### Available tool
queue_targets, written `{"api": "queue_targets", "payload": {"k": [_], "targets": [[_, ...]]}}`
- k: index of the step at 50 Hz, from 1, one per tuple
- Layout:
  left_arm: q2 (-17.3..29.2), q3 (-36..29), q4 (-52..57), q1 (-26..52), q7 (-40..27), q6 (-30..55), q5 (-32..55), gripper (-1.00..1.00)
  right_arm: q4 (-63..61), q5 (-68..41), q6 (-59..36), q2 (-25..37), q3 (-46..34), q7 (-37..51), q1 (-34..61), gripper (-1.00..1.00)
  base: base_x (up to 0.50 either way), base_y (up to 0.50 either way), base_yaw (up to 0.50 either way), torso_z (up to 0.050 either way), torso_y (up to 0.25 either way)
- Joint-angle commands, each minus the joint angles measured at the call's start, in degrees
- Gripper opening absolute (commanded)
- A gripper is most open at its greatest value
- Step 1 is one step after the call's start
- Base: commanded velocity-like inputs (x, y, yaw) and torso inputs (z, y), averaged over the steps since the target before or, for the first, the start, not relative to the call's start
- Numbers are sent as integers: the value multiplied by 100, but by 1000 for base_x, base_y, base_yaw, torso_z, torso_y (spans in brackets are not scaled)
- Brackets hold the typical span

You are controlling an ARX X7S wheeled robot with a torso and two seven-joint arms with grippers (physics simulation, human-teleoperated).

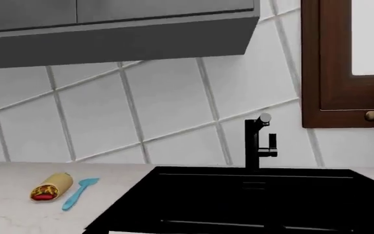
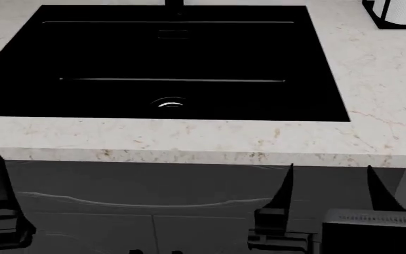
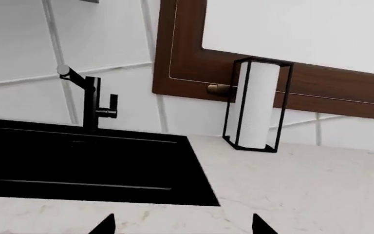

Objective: Turn the sink spout to the right.

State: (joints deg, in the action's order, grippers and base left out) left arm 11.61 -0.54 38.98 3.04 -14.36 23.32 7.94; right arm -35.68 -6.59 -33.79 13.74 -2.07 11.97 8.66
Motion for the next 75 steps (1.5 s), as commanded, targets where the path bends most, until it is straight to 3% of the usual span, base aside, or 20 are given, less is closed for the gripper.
{"api": "queue_targets", "payload": {"k": [1, 15, 34, 75], "targets": [[138, 286, 408, 187, -122, 438, 217, 100, -682, -220, -733, 152, 486, 92, 338, 100, 0, 0, 0, 0, 0], [244, 343, 448, 246, -165, 511, 318, 100, -1002, -324, -625, 284, 780, 84, 332, 100, 3, 38, 0, 0, 0], [309, 300, 460, 248, -242, 496, 365, 100, -940, -388, -378, 286, 903, 102, 140, 100, 117, 408, 0, 0, 0], [467, 48, 371, 262, -335, 472, 355, 100, -1082, -569, -803, 385, 1062, 257, 145, 100, 382, 114, 0, 0, 0]]}}
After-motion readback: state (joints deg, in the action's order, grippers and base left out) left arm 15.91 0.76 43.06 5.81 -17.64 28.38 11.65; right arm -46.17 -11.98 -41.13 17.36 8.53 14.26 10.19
